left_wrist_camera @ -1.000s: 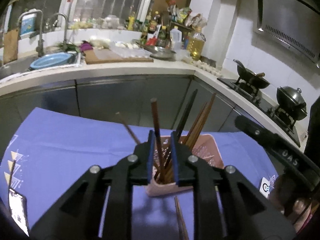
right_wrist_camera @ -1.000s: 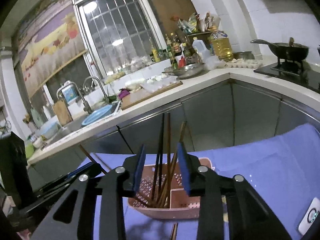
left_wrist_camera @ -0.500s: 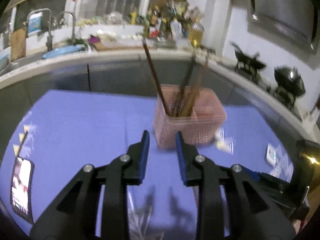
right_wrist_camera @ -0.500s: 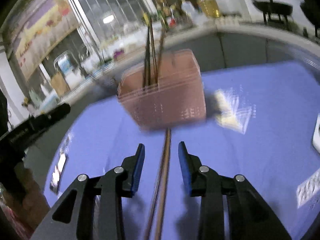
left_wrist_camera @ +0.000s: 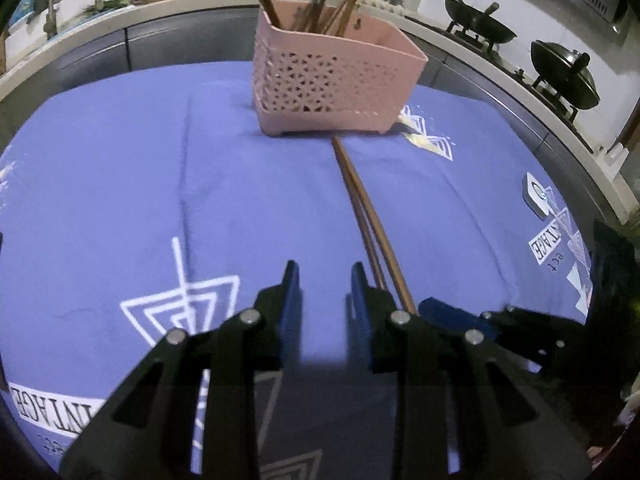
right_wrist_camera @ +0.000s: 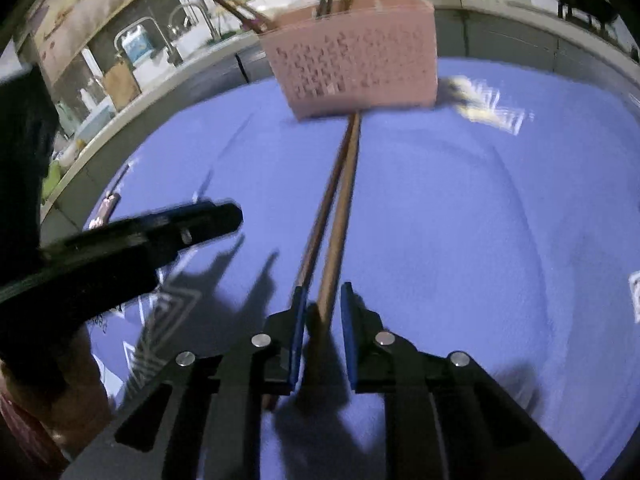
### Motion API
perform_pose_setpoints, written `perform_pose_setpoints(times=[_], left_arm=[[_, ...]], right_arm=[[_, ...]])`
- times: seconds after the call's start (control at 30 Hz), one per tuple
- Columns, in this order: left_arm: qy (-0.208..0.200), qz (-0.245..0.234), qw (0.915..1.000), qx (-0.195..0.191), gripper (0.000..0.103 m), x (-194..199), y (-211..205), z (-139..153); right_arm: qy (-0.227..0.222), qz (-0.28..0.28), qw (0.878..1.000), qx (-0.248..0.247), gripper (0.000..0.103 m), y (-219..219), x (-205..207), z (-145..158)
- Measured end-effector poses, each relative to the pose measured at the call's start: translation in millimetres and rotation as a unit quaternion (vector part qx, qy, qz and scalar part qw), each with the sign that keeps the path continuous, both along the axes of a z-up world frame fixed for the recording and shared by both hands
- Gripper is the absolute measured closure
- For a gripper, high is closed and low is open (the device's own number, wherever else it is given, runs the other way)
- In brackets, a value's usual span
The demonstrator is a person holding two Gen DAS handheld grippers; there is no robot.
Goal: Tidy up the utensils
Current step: 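Grasp a brown chopstick with the left tool while the right tool grasps the last one, then lift both held chopsticks and carry them above the pink basket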
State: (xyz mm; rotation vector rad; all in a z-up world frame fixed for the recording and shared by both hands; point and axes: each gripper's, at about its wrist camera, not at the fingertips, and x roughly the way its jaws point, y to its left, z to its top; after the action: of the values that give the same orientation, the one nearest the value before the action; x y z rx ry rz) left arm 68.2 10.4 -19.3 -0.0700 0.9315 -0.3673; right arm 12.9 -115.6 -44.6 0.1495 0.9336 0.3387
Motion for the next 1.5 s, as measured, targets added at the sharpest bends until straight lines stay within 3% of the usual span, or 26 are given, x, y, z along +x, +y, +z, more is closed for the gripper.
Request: perform_pose_setpoints(times=[0.2, 0.53, 0.7, 0.73, 0.8, 0.9, 1.33, 1.5], left_arm=[[0.016, -0.006, 0.9999, 0.003, 0.078, 9, -14, -3], [0.04, -0.02, 0.9986, 0.03, 0.072, 24, -47, -19], [0.017, -0.019, 0.9984, 0.051, 0.072, 24, -53, -21], [0.011, -0.02, 0.9981, 0.057, 0.073, 24, -54, -21], [0.005, -0.02, 0.9976, 0.066, 0.092, 23, -53, -22], [0.016, -0.026, 0.9984, 0.049, 0.097, 23, -43, -23], [0.02, -0.032, 0.9981, 0.05, 0.097, -42, 2, -26], [0.029, -0.031, 0.9978, 0.05, 0.096, -34, -3, -24]], right_arm=[[0.0, -0.045, 0.999, 0.009, 0.096, -22, -11, -1], [0.024, -0.054, 0.997, 0.05, 0.096, -42, -30, -1], [0.021, -0.05, 0.997, 0.052, 0.096, -41, -31, 2], [0.02, -0.05, 0.997, 0.051, 0.096, -41, -31, 3], [0.018, -0.05, 0.997, 0.052, 0.096, -43, -33, 2], [0.018, -0.053, 0.997, 0.054, 0.096, -46, -34, 2], [0.02, -0.056, 0.997, 0.055, 0.095, -49, -30, 3], [0.02, -0.054, 0.997, 0.052, 0.094, -47, -30, 4]])
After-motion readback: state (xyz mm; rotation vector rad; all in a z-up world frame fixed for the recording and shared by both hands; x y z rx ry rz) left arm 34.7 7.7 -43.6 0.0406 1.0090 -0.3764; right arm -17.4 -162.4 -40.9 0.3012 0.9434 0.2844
